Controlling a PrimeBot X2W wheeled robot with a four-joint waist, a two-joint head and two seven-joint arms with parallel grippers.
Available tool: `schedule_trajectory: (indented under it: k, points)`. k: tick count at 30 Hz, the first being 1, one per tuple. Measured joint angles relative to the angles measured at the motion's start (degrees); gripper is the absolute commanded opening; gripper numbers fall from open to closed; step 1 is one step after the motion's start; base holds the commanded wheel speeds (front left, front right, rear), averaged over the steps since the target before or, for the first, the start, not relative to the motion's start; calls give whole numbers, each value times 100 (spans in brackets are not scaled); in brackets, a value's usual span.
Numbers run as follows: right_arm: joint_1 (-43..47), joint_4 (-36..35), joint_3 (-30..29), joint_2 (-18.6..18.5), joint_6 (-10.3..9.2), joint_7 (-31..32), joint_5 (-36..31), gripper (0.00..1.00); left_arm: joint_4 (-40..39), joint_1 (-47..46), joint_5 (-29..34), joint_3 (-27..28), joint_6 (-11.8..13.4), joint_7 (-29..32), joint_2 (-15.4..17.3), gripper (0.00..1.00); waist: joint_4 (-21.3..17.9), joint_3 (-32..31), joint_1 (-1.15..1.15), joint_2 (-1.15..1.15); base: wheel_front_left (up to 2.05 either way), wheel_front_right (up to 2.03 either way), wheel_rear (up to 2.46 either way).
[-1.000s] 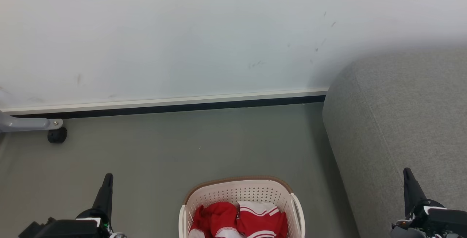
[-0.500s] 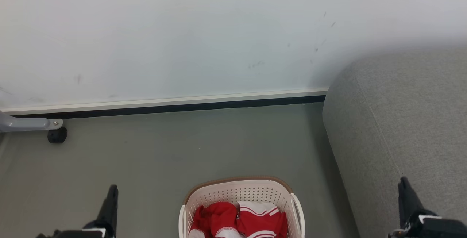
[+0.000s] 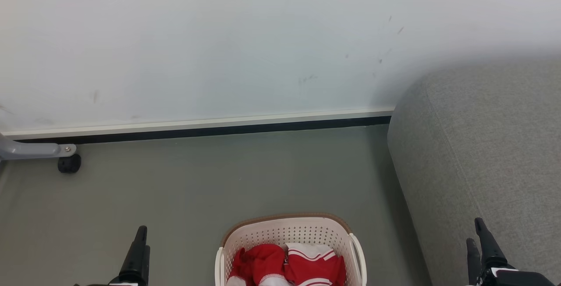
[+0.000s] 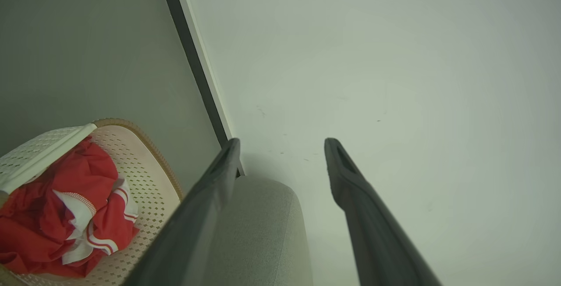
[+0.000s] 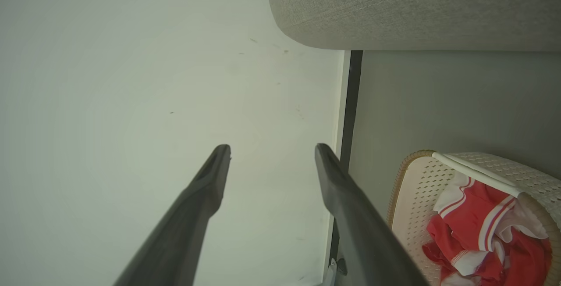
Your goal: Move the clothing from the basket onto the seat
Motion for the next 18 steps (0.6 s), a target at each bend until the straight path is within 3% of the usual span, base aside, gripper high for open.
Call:
schedule_trajectory:
  k: [11, 18]
  points:
    - [0, -148, 181, -2, -201, -216, -398, 100, -167, -1, 541, -121, 160, -224, 4, 100, 3, -23, 0, 0, 0, 0, 0]
    - [-2, -268, 371, -5, -336, -346, -1073, 100, -304, -3, 1127, -200, 271, -365, 11, 100, 4, -44, 0, 0, 0, 0, 0]
